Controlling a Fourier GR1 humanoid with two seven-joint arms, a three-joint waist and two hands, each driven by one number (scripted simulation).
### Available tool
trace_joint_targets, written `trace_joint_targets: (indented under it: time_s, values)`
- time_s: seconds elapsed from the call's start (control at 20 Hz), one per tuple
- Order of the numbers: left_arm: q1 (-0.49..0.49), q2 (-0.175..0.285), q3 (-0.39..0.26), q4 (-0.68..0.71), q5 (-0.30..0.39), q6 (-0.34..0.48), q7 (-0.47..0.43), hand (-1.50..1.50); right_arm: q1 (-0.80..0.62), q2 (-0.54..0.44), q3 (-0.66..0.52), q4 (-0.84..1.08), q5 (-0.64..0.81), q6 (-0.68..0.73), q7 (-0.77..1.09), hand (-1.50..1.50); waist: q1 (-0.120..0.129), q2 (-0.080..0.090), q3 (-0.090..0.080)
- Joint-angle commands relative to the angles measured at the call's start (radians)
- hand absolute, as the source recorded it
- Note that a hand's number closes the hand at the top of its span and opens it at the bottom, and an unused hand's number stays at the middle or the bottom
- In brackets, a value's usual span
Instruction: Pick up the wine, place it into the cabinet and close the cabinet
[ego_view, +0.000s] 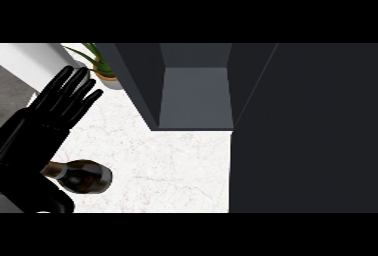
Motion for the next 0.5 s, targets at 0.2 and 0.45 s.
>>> trace_joint_targets:
  time_s: [0.2, 0.45]
  values:
    - [0.043, -0.017, 0.0, -0.062, -0.022, 0.018, 0.041, -1.5, -0.001, 0.015, -0.052, 0.053, -0.012, 0.062, -0.026, -1.5, 0.002, 0.0, 0.0]
    - [0.021, 0.0, 0.025, -0.109, -0.008, 0.035, 0.083, -1.5, -0.1, 0.021, -0.048, 0.005, -0.018, 0.006, 0.095, -1.5, 0.004, 0.0, 0.0]
